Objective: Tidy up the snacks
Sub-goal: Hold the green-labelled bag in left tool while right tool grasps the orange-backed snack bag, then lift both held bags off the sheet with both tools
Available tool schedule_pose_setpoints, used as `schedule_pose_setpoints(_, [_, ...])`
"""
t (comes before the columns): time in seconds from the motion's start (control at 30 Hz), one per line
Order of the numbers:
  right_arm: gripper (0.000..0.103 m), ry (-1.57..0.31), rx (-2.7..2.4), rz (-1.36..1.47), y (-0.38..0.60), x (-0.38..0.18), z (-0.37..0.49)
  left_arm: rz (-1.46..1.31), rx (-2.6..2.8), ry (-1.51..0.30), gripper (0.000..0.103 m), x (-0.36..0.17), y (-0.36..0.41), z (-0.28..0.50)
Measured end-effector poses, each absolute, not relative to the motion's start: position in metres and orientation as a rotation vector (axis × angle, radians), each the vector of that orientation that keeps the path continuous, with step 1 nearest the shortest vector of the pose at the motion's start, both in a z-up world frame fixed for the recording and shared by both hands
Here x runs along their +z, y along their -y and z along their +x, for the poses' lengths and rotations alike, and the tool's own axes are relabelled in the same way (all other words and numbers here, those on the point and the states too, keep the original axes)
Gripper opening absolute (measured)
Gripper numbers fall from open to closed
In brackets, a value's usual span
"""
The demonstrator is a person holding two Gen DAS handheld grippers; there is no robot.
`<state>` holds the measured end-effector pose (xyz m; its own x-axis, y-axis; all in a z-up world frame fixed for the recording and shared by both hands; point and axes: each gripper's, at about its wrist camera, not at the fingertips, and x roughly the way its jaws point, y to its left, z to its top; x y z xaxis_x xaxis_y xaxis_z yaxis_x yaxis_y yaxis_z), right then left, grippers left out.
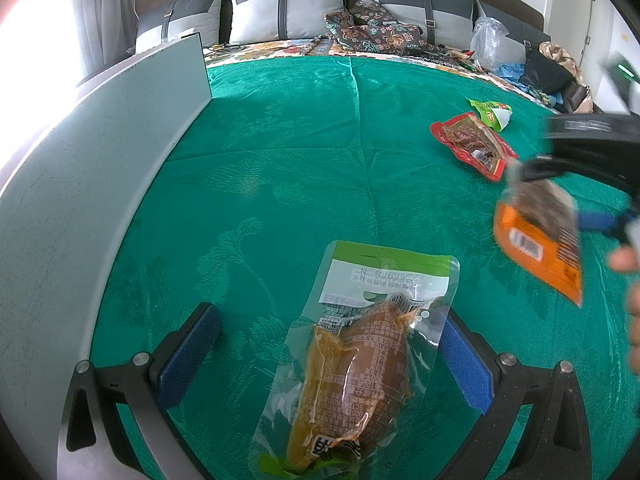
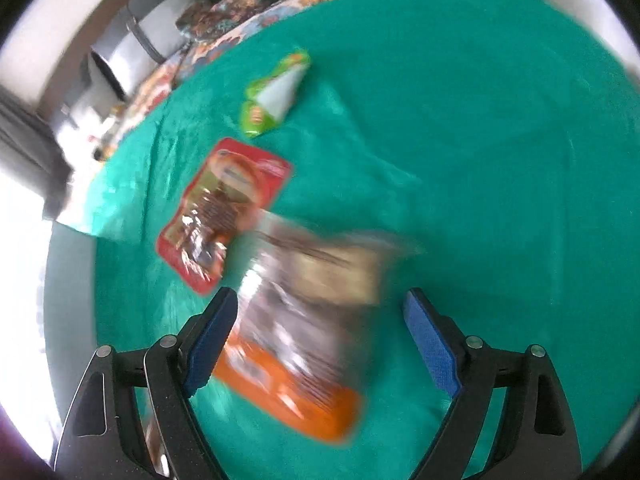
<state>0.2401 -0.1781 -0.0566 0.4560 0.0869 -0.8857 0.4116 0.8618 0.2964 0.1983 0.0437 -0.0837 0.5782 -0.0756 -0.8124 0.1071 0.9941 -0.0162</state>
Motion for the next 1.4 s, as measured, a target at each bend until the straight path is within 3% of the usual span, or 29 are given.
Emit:
schedule_pose_setpoints(0.17, [0.095, -1.048, -0.212, 0.151, 0.116, -0.067, 0.266, 0.037, -0.107, -0.948, 0.103, -0.084, -0.044, 0.198])
schedule_pose_setpoints(0.33, [0.09, -1.022, 0.018, -0.014, 0.121, -0.069, 0.242, 0.037, -0.107, -0.948, 0.103, -0.084, -0.044, 0.198])
schedule_pose_setpoints(0.5, [0.082, -1.039, 0.189, -0.063, 0.15, -0.066, 0.199, 0.037, -0.107, -0.948, 0.103, -0.084, -0.044, 0.198])
schedule_pose_setpoints(0.77, [0.086, -0.935, 0.331, -0.087, 0.216, -0.073, 0.114, 0.036, -0.107, -0.948, 0.103, -0.084, -0.044, 0.198])
schedule_pose_setpoints(1.07, [0.088, -0.889, 0.358, -0.044, 0.226, -0.074, 0.109, 0.036, -0.106, -0.947, 0.103, -0.083, -0.044, 0.199])
schedule_pose_setpoints(1.4, [0.087, -1.308, 0.134, 0.032, 0.214, -0.065, 0.15, 0.042, -0.108, -0.97, 0.103, -0.084, -0.043, 0.203])
